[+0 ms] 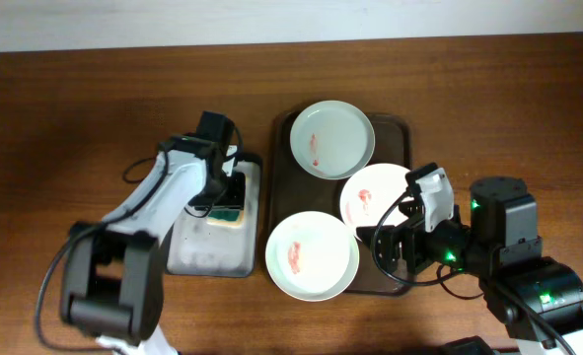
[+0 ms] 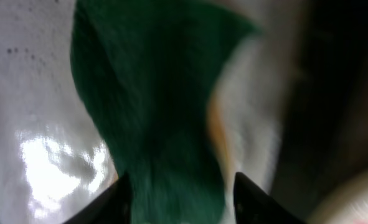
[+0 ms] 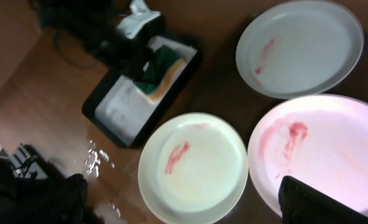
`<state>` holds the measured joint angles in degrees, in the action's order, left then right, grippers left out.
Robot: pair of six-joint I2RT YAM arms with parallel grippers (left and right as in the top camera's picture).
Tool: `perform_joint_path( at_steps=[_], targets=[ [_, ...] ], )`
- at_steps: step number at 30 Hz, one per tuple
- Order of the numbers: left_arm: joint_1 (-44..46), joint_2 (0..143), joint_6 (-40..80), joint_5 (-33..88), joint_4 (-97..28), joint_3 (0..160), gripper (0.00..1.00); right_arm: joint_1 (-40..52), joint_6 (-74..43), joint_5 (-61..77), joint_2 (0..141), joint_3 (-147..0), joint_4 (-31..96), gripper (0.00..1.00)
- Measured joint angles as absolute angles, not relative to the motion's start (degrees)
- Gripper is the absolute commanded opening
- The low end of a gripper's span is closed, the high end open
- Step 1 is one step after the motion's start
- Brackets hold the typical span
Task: Clean dirty plates on tray and stack at the side
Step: 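Grasp the green sponge with the left gripper and lift it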
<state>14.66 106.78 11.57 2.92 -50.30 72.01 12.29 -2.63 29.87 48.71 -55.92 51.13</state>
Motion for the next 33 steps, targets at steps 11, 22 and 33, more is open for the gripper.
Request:
perform_joint_path(
  at_steps=[11,22,33],
  targets=[
    [14.15,113.91,14.83,1.65,-59.51,79.44,0.65,12.29,-2.76,29.93,48.71,-55.94,52.84,0.99],
    [13.80,112.01,15.16,-1.23,-41.58,73.28,0.00,12.29,-2.76,29.93,49.60,-55.94,54.22,0.98],
    [11.60,107.72,14.15,3.44,-64.45,86.02,0.00,12.29,-9.32,24.99,57.76,-56.12,60.03,0.73]
  ],
)
